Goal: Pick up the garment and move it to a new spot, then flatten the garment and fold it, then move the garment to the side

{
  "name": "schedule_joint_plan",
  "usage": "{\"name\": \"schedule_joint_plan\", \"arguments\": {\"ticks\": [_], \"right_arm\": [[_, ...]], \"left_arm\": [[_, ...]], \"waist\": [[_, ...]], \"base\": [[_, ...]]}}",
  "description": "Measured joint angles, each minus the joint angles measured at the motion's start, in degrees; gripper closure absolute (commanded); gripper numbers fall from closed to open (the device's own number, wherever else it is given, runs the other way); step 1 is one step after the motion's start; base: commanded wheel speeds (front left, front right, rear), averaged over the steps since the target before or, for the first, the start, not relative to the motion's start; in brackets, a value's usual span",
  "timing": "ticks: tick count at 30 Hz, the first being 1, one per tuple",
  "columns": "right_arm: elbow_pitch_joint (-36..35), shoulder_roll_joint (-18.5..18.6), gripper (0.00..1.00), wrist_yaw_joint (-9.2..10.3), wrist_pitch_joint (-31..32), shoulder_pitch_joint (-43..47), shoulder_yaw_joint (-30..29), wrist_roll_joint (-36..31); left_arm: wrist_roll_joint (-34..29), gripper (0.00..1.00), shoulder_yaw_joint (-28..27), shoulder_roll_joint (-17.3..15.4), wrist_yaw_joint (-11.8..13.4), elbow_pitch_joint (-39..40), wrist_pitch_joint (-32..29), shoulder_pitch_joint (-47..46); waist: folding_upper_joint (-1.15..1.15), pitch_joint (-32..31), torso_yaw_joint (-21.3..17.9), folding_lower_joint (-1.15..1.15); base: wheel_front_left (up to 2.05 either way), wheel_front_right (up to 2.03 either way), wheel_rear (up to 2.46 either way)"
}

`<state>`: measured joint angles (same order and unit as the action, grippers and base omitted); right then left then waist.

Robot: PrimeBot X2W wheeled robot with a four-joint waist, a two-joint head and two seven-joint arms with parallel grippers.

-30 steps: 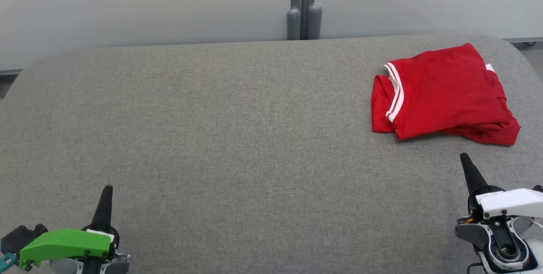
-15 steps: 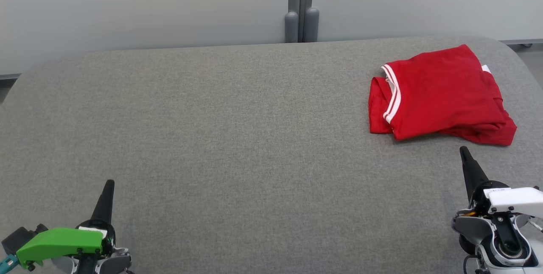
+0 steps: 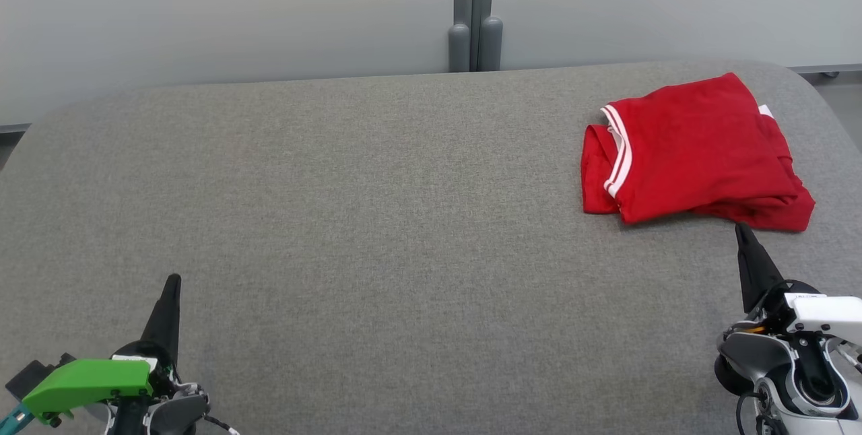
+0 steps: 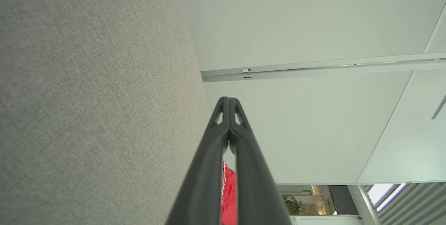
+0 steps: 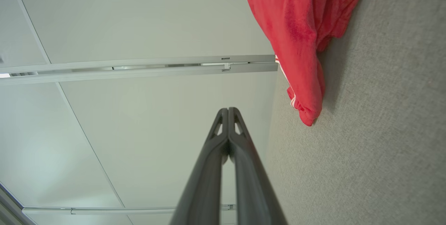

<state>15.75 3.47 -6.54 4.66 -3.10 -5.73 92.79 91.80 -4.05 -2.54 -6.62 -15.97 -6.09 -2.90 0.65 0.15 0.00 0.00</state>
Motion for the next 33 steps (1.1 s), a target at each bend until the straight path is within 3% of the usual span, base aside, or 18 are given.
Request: {"name": "schedule_joint_plan", "arguments": {"ticks": [33], "right_arm": [[0.3,0.0,1.00,-0.01,0.0,0.0,-0.3,0.1]], "left_arm": [[0.1,1.00,-0.2,0.1,-0.4,-0.1,-0.2,-0.7]], "waist": [[0.00,0.0,0.0,0.00]], "base": [[0.00,0.00,0.00]]}}
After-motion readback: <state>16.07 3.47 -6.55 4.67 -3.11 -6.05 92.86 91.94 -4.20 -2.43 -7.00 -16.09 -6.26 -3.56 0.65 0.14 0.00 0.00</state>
